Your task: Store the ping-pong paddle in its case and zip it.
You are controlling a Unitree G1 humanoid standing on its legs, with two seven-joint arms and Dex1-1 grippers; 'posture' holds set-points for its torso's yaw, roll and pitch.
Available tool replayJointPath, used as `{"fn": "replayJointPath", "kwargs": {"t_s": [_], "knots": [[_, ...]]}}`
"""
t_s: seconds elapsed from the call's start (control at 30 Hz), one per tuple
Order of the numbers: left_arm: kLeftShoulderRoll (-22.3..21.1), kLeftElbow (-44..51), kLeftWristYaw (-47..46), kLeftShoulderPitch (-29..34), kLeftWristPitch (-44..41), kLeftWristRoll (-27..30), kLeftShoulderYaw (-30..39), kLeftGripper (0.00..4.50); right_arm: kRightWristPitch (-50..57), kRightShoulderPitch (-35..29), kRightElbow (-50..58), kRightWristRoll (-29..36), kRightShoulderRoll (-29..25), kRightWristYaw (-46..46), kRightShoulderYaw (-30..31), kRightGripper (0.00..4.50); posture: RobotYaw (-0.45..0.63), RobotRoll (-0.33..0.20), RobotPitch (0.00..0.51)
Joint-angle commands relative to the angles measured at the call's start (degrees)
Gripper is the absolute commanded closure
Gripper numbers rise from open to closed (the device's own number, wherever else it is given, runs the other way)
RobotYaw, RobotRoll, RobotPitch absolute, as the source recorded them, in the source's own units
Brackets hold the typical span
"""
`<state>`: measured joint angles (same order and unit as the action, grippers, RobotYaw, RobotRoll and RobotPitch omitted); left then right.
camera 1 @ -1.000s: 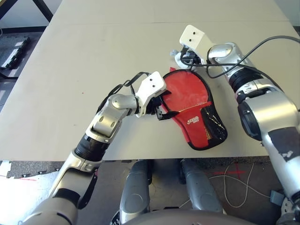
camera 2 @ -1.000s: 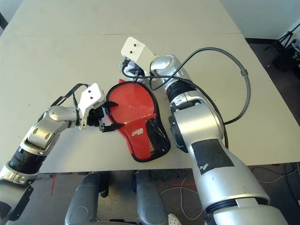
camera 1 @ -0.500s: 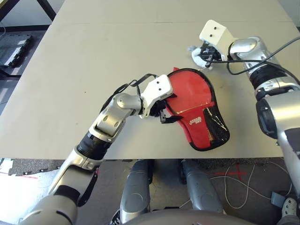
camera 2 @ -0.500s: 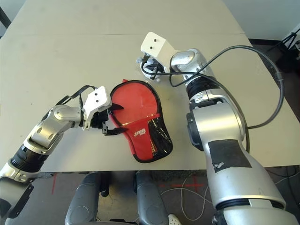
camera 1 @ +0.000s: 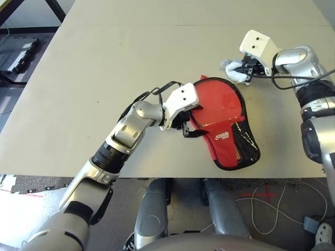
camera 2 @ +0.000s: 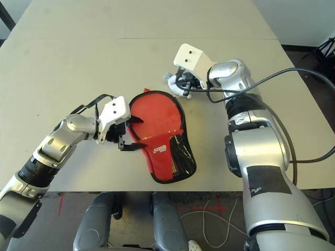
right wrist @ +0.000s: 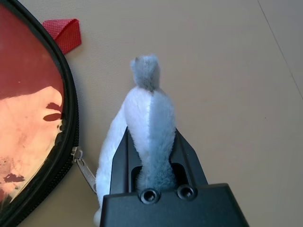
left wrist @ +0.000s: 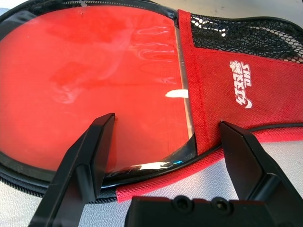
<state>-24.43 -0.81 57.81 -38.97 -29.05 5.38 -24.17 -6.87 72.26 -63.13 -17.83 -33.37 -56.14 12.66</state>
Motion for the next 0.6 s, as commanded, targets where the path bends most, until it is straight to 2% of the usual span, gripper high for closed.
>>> {"fn": "replayJointPath", "kwargs": {"t_s": [0.03,0.33,0.6], "knots": [[-0.2,-4.3,1.2,1.4,-2.6,-2.6,-4.5,0.00,1.2,-1.6,1.2,0.3,-2.1,-1.1,0.0,4.24,-0.04,0.000,0.282],[-0.1,-5.1,2.2,0.9,-4.8,-3.1,-5.6,0.00,2.3,-3.0,5.1,1.2,-4.5,-4.0,0.0,4.24,-0.05,0.000,0.279],[1.1,-6.6,1.4,0.2,-4.9,-3.8,-5.8,0.00,4.9,-6.6,11.3,2.5,-9.9,-9.4,-0.4,4.24,-0.06,0.000,0.281]]}}
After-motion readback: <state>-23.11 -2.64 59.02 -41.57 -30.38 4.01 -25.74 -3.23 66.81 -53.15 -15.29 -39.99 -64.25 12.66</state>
